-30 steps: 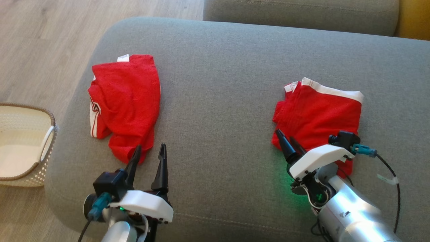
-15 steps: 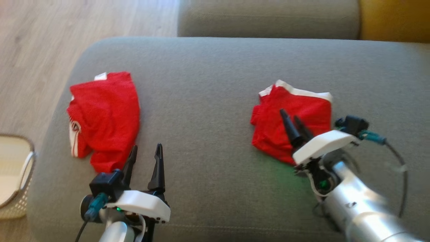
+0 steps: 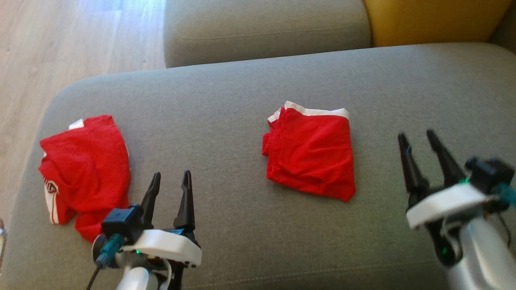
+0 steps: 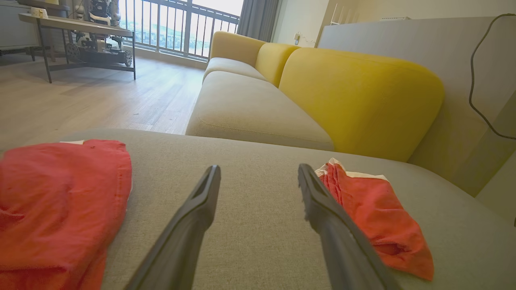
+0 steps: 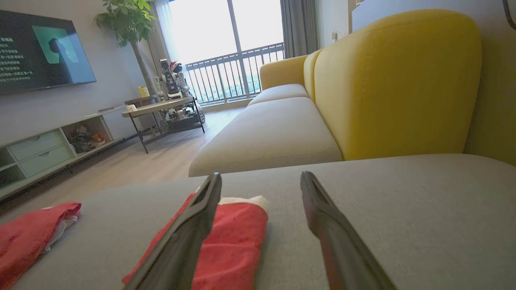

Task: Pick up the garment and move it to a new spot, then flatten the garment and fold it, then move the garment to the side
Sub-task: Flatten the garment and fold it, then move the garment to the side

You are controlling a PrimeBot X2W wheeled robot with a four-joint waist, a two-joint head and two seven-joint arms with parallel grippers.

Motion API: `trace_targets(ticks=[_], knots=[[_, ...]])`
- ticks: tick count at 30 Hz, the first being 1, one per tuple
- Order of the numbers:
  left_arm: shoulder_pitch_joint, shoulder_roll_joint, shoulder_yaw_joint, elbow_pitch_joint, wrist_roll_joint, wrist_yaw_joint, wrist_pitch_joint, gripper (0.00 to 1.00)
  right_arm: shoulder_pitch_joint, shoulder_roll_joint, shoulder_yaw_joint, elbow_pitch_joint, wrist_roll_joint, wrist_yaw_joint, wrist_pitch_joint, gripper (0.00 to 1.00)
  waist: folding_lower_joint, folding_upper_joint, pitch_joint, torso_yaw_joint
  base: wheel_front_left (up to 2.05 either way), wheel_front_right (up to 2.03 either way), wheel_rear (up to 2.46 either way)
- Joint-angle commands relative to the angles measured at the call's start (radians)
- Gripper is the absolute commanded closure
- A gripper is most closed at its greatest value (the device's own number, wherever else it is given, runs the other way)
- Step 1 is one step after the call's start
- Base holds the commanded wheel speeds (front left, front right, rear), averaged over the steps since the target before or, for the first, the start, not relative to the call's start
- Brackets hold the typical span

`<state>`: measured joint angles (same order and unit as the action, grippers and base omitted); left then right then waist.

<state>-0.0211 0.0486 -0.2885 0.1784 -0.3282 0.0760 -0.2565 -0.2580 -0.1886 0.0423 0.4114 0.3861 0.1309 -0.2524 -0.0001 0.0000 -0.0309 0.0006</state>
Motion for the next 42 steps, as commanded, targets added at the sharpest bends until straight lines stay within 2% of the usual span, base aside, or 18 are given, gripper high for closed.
trace_targets(ticks=[1,8,21,28,29,30,31,36,42], knots=[[-0.027,0.002,0.032,-0.038,-0.003,0.005,-0.005,0.0,0.019,0.031,-0.014,-0.091,-0.079,0.0,-0.009,0.0,0.0001,0.0,-0.001,-0.011,0.0,0.0,0.0],[-0.007,0.002,0.018,-0.026,0.014,0.001,-0.005,0.0,0.146,0.111,-0.085,-0.214,-0.246,0.0,-0.009,0.0,0.0001,0.0,0.003,-0.023,0.0,0.0,0.0],[0.004,0.002,0.003,-0.016,0.025,-0.001,-0.005,0.0,0.179,0.137,-0.112,-0.243,-0.286,0.0,-0.009,0.0,0.0001,0.0,0.009,-0.016,0.0,0.0,0.0],[-0.02,0.002,-0.024,-0.018,0.03,-0.008,-0.005,0.0,0.151,0.138,-0.094,-0.237,-0.287,0.0,-0.003,0.0,0.0001,0.0,0.045,0.032,0.0,0.0,0.0],[-0.026,0.002,-0.028,-0.019,0.032,-0.008,-0.005,0.0,0.139,0.138,-0.09,-0.237,-0.288,0.0,-0.001,0.23,0.0001,0.0,0.058,0.042,0.0,0.0,0.0],[-0.032,0.002,-0.031,-0.019,0.033,-0.007,-0.005,0.0,0.124,0.138,-0.088,-0.236,-0.287,0.0,0.001,0.69,0.0001,0.0,0.071,0.052,0.0,0.0,0.0],[-0.038,0.002,-0.034,-0.019,0.033,-0.006,-0.005,0.0,0.107,0.138,-0.084,-0.233,-0.283,0.0,0.003,1.0,0.0001,0.0,0.084,0.063,0.0,0.0,0.0],[-0.067,0.002,-0.054,-0.017,0.032,-0.002,-0.005,0.0,0.002,0.124,-0.05,-0.186,-0.284,0.0,0.022,1.0,0.0001,0.0,0.158,0.121,0.0,0.0,0.0],[-0.112,0.002,-0.09,-0.019,0.021,0.004,-0.005,0.0,-0.164,0.089,-0.04,-0.015,-0.275,0.0,0.083,1.0,0.0001,0.0,0.239,0.204,0.0,0.0,0.0]])
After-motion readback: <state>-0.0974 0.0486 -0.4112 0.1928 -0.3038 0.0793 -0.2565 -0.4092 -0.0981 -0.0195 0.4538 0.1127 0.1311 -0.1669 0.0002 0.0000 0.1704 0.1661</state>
